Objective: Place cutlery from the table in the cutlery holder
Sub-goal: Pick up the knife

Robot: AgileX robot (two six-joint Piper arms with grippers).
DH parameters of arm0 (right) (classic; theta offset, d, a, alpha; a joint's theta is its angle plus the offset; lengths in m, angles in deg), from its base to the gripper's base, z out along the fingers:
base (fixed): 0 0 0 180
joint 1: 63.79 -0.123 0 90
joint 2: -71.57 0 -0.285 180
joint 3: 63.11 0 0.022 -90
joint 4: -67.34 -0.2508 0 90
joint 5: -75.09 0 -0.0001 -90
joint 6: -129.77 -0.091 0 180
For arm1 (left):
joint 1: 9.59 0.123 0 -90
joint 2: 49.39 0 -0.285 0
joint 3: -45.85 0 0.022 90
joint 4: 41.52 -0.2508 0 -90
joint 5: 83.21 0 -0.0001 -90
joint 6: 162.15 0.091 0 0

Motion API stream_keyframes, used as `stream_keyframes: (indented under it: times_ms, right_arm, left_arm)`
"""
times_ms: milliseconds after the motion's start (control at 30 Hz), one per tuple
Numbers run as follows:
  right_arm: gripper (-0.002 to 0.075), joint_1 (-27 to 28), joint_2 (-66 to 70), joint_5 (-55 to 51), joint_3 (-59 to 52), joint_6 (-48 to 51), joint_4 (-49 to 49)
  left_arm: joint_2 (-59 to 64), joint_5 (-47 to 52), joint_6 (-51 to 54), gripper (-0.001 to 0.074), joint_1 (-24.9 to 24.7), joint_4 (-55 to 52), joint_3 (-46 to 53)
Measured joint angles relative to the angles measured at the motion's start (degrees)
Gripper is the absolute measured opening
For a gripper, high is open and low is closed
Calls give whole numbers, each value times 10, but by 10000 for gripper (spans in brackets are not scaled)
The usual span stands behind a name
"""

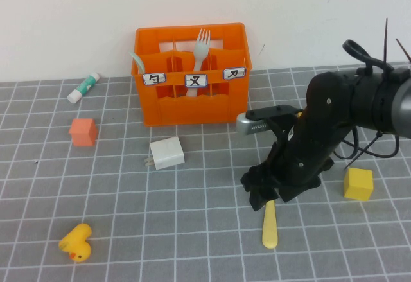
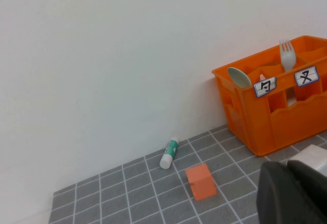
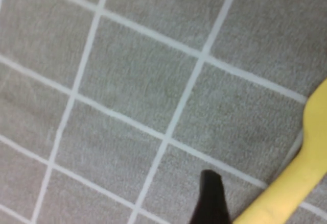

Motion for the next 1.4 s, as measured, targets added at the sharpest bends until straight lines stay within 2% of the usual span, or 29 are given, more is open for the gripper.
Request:
stream_keyframes:
  times_ms: [467,900,1067,1267,1400]
  right_arm:
    - [491,-71,3,7,3,-134,200]
    - [483,-69,5,-7,4,-129,208]
    - [367,-68,5,-5,4,-95,192]
    - [117,-66,5,-9,4,-77,190]
    - [120,-65,5,-10,5,-59,189]
  left_arm:
    - [0,-1,0,-1,0,7,0]
    - [0,-4,0,-1,0,9,0]
    - [0,-4,0,-1,0,9,0]
    - [0,-4,0,-1,0,13,0]
    - [0,-4,0,-1,0,13,0]
